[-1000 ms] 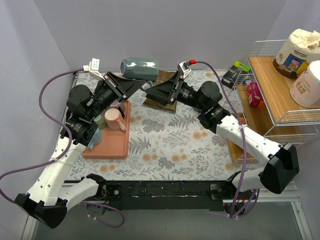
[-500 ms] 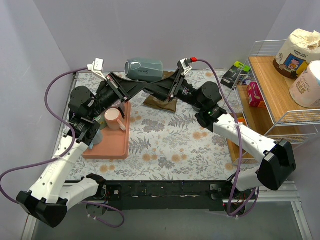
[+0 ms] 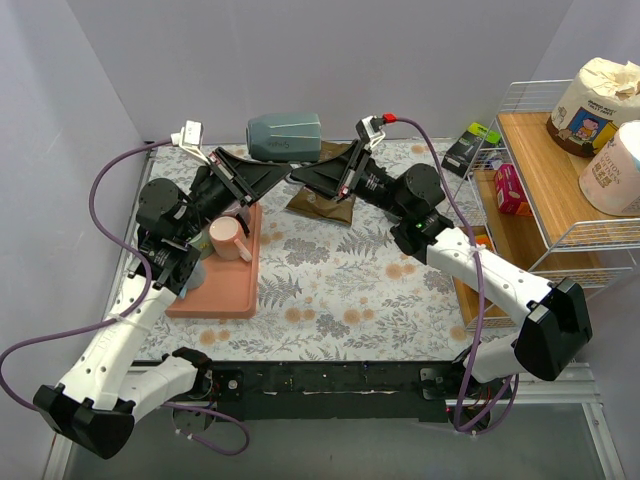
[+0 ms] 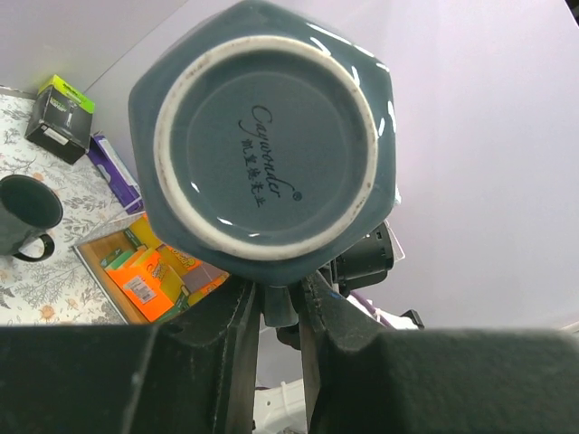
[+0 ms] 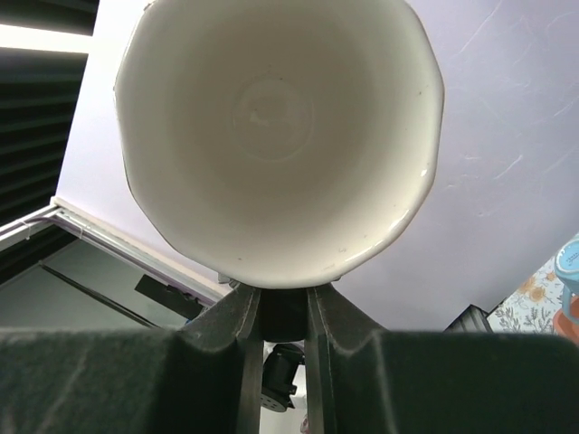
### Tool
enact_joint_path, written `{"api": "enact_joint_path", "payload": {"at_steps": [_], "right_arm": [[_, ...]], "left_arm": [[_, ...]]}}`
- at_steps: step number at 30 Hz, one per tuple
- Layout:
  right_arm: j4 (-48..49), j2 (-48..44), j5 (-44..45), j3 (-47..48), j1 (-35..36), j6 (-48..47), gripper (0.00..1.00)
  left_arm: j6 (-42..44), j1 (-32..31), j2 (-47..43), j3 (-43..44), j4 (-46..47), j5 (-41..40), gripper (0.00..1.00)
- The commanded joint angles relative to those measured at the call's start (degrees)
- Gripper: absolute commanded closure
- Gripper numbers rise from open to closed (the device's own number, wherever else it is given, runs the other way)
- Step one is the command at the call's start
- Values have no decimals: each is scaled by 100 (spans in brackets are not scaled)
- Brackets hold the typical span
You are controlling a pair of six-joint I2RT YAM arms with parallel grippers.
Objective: Turn the mug right side up
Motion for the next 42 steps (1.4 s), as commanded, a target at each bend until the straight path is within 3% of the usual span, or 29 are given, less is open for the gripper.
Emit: {"api": "enact_joint_path", "payload": {"at_steps": [1,4,5,7,8,15,20,22,26,30,42], "right_arm": [[-45,-64,144,258,19,-226,99],[-204,-108,188,241,28,-314,99],[-231,-125,214,223,19,-340,99],[-380,-160,241,215,19,-454,99],[-441,-204,284,188,19,-498,99],[-1538,-521,715,4,-33,-1210,99],[-2611,-872,1232,-128,-252,-2200,99],[-3471,-995,1514,-50,-341,-2624,99],[-4983,-1136,2610,214,-447,-3853,99],[-6029,-1320,3640,39,-447,-4584,99],[-5909,-1128,4863,-875,-447,-5622,99]], "left_arm": [[352,-18,-176,-24,260,80,97],[404,-18,-193,-51,181,10,82],[431,-27,-202,-60,137,-16,64],[475,-27,-220,-60,-12,-130,58],[545,-27,-246,-51,-91,-183,41],[844,-27,-536,-156,-1152,-991,2],[985,-18,-650,-139,-2304,-2034,2],[985,-27,-659,-87,-2981,-2414,2],[915,-18,-615,133,-3984,-3634,2],[818,-27,-545,256,-4582,-4067,2],[589,-27,-290,160,-4803,-3901,2]]}}
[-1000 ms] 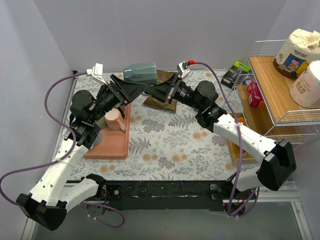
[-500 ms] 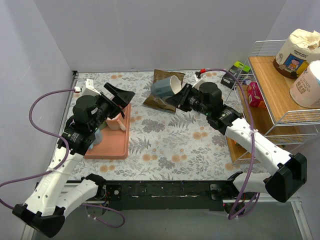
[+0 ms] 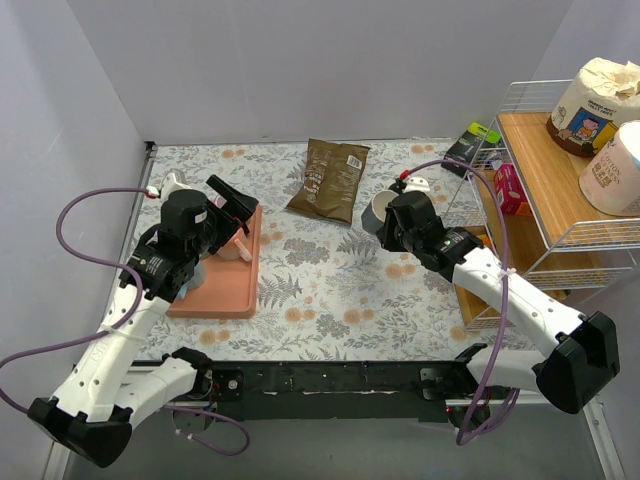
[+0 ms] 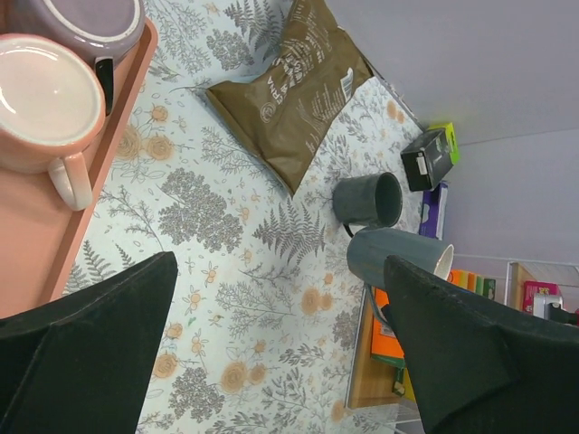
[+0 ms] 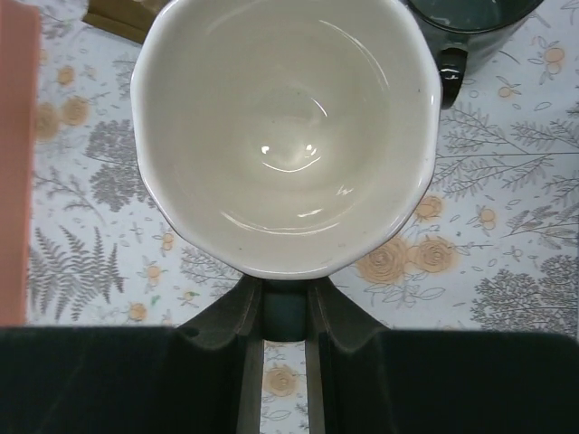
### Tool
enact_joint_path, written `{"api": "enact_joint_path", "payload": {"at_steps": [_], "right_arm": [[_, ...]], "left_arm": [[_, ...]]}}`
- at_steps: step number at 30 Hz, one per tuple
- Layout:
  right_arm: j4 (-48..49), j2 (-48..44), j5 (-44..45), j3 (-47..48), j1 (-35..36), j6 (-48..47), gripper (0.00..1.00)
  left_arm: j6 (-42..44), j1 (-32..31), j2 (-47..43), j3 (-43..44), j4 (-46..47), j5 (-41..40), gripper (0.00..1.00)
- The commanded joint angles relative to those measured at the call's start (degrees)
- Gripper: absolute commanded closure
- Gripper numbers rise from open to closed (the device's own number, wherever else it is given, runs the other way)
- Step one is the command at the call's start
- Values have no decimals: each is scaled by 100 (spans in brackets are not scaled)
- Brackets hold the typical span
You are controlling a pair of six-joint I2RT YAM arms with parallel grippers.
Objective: Turn the mug right side up
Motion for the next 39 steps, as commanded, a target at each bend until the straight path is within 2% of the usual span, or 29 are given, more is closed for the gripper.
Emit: {"api": "enact_joint_path", "payload": {"at_steps": [1,11,26,34,39], "right_arm": [[871,203,652,51,8,-578,99],[1443,1302,529,262,-1,-1466,99],[1232,2638,363,1158,-291,-1448,99],[1285,3218,63,1492,-554,-1325,99],[969,3482,63,1888,-598,-1352,99]], "left_arm": [[-55,-3,46,134,-233,-85,2],[-161,-12,-76,151,-523,-217,2],[-469,-3,-305,415,-1410,-1341,2],[-627,-12,-235,477,-1692,-1465,2],[-741,-12,-182,503,-1920,-1596,2]]}}
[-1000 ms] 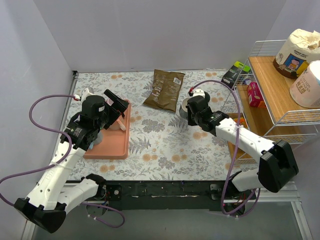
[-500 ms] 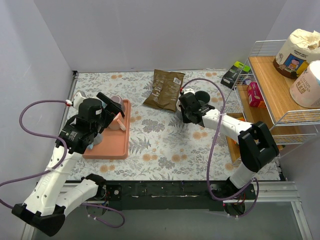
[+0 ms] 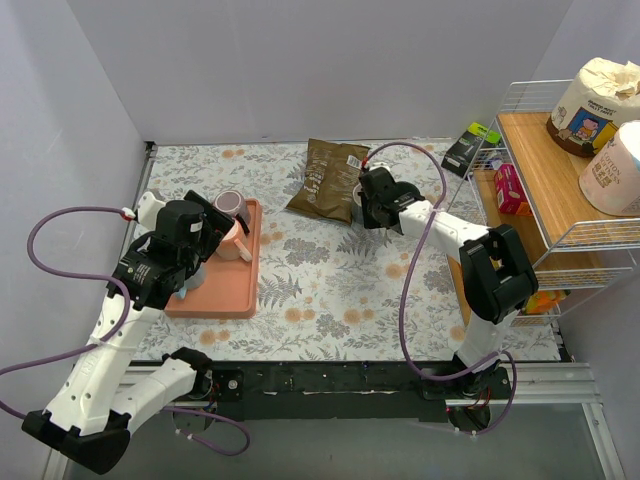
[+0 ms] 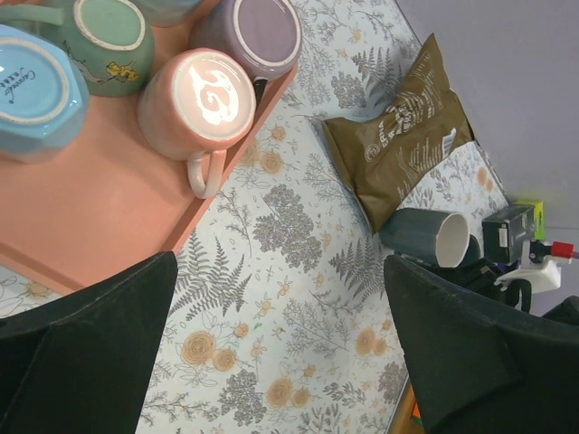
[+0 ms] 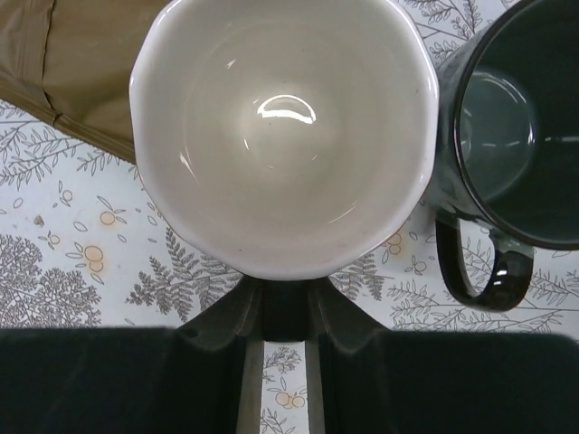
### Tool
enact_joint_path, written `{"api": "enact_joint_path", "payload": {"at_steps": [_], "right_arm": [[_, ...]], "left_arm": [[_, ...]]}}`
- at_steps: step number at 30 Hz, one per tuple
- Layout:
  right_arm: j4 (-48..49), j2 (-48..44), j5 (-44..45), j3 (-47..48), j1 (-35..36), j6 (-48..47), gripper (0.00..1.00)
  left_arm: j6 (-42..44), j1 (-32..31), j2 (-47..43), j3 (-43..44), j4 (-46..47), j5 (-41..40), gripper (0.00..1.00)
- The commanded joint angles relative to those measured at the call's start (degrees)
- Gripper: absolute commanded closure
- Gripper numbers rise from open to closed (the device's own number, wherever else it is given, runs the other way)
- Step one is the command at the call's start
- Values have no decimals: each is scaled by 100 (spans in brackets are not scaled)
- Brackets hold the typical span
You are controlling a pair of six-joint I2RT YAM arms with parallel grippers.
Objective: Turn the mug right side up
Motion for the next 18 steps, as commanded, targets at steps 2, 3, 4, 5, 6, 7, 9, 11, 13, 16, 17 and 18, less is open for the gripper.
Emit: {"api": "enact_joint_path", "payload": {"at_steps": [2,3,4,5,6,7,9,11,13,16,17,18], "right_arm": [[-94,169,15,686,-41,3,99],[-147,178,15,748,-41,-5,94],[-234,178,6,783,-41,-6,90],[-288,169,-2,827,-41,-14,86],[-340,178,-20,950,-41,-32,79],[-489,196,-29,1012,-41,-32,76],[-621,248,-29,1187,-41,-41,67],[-710,283,-20,1232,-50,-41,62],[-701,284,-20,1197,-50,-32,55],[-640,161,-46,1127,-50,21,44],[-614,100,-72,1109,-50,21,41],[-578,-5,-81,1092,-50,21,37]], "left_arm": [[-260,-3,91,249,-550,-397,2],[-278,-12,161,276,-621,-423,2],[-304,-3,197,276,-691,-493,2],[-331,-12,232,293,-831,-528,2],[-349,-12,293,311,-893,-546,2],[-349,-12,329,320,-929,-581,2],[-375,-3,364,329,-990,-590,2],[-375,-3,399,328,-982,-590,2],[-384,-3,408,328,-999,-590,2],[-384,-12,417,355,-1087,-687,2],[-384,-3,434,381,-1174,-757,2],[-375,-3,434,407,-1236,-801,2]]}}
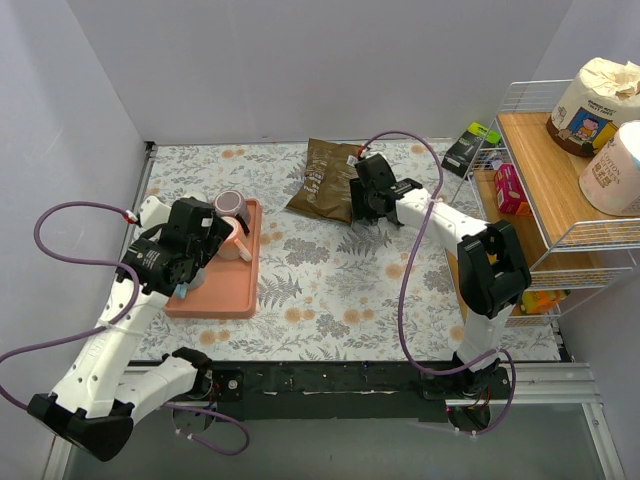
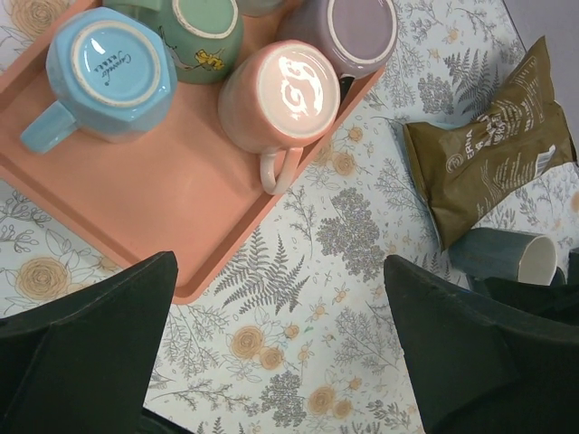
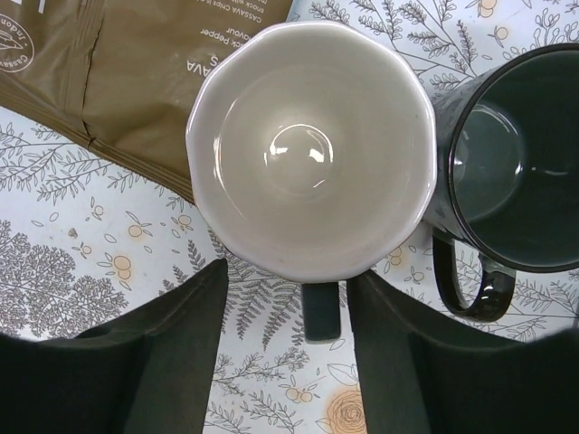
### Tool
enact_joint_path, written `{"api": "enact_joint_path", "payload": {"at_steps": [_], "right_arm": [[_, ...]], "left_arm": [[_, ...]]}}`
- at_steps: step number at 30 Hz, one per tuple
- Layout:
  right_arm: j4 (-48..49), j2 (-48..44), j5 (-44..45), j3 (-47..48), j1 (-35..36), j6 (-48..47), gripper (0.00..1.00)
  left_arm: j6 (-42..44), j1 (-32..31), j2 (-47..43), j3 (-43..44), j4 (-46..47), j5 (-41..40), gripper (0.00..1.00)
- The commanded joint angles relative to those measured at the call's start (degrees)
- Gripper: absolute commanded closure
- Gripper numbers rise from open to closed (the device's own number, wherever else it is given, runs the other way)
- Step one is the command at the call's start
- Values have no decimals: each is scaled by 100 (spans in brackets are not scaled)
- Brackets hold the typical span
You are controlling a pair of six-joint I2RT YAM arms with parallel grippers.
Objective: Turn the mug right side up
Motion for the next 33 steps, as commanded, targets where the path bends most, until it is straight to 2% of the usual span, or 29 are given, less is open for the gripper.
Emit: {"api": "enact_joint_path", "payload": {"at_steps": [1,6,11,15,19,24,27,28,31,33], "right_arm": [[176,-393,-31,99,-13,27,36],[-114,-691,-163,292,-13,98,29],[-448,-1008,-383,301,-39,282,28],[-554,-1394,-558,188,-100,370,28],[-562,-1667,-761,82,-179,388,27],[-589,-1878,-1033,-41,-373,423,28],[-580,-1984,-1130,-173,-452,449,28],[-589,-2010,-1139,-200,-461,449,28],[-562,-2134,-1235,-366,-505,484,28],[-554,-2195,-1297,-454,-540,511,28]], "left_arm": [[-45,-12,-7,255,-382,-421,2],[-106,-3,107,290,-953,-570,2],[-142,-3,221,202,-1322,-641,2],[217,76,406,193,-1306,-720,2],[1727,129,713,-17,-489,-439,2],[2187,286,1153,-456,100,-651,2],[2573,769,882,-939,697,-99,2],[2670,1136,776,-1062,864,96,2],[3039,1639,477,-1116,1251,570,2],[3363,1711,319,-1221,1612,773,2]]}}
